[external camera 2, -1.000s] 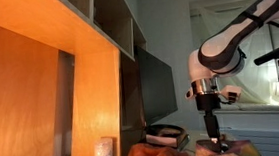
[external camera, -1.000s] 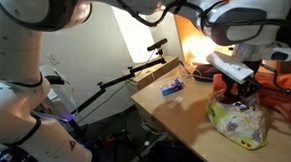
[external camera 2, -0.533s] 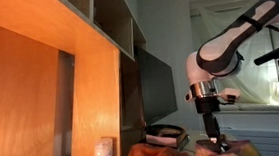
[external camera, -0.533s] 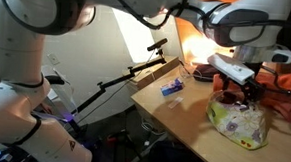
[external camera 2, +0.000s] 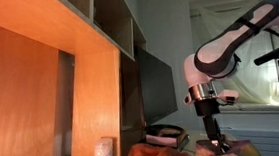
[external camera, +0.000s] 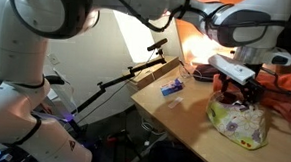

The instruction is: Take the blue and the orange nail polish bottles out of the little bag

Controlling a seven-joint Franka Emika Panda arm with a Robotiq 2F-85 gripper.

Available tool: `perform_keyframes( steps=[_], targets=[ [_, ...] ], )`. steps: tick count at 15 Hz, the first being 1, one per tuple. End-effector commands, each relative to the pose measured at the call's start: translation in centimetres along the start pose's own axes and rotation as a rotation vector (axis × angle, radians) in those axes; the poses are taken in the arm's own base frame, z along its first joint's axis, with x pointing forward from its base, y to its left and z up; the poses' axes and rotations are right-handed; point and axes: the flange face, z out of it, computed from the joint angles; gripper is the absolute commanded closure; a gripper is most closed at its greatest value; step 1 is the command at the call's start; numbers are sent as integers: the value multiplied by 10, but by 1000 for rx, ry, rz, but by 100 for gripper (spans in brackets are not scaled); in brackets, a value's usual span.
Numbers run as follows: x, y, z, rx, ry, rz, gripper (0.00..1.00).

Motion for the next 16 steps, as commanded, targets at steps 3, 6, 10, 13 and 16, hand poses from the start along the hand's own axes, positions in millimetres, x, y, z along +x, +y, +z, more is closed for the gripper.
perform_keyframes(
  steps=[3, 6, 10, 13, 16],
  targets=[
    [3, 3, -11, 27, -12, 0, 0],
    [1, 14, -19, 51, 16, 25, 0],
    [3, 27, -22, 61, 25, 63, 15],
    [6, 28, -17, 44, 10, 68, 36],
    [9, 25, -12, 33, -1, 65, 56]
  ],
)
